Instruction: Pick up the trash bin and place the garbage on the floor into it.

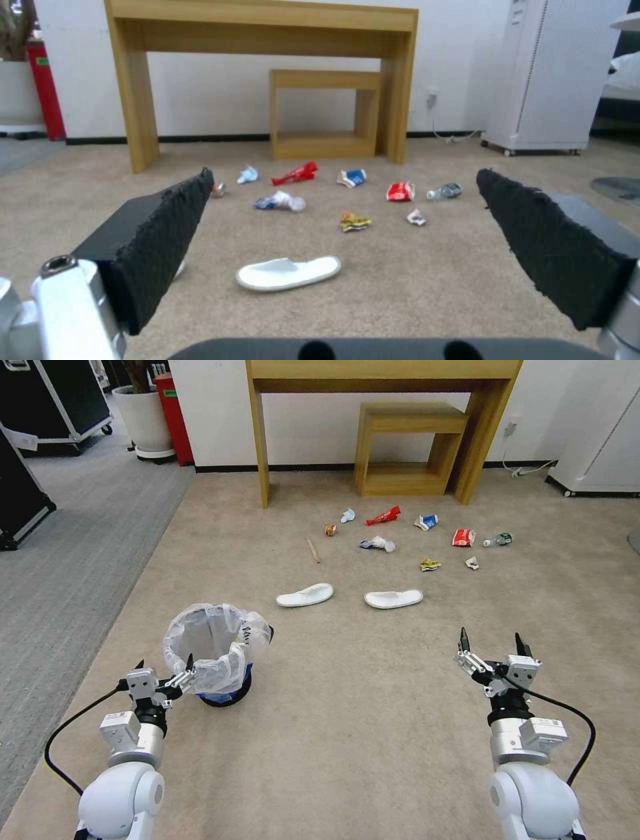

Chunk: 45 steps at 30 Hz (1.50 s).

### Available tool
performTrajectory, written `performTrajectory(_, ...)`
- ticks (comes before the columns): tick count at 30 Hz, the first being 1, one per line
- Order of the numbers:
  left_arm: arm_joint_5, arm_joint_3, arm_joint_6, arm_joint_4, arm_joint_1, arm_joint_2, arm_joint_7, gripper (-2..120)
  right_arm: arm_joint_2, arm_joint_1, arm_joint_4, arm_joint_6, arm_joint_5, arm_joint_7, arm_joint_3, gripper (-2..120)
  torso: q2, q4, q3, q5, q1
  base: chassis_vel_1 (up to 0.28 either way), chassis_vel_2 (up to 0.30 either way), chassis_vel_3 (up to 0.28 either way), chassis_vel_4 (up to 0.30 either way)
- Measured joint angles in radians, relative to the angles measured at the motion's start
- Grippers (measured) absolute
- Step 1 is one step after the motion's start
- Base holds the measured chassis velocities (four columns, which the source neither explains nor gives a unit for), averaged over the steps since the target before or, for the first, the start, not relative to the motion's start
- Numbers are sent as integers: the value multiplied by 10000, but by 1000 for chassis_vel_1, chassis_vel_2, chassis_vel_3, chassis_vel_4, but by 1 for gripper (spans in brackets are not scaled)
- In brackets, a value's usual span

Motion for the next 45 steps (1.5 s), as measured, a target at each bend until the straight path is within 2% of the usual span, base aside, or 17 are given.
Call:
performTrajectory(7,-66,-37,1,98,14,110,-16,100,-315,30,41,-122,213,46,79,100,0,0,0,0,0,0,0,0,0)
performTrajectory(24,-222,-135,97,-22,4,173,-63,100,-195,58,248,-517,201,54,26,100,0,0,0,0,0,0,0,0,0)
performTrajectory(45,-162,-120,120,-66,43,124,-63,100,-122,116,297,-537,171,65,-1,100,0,1,0,0,1,-48,50,48,-55)
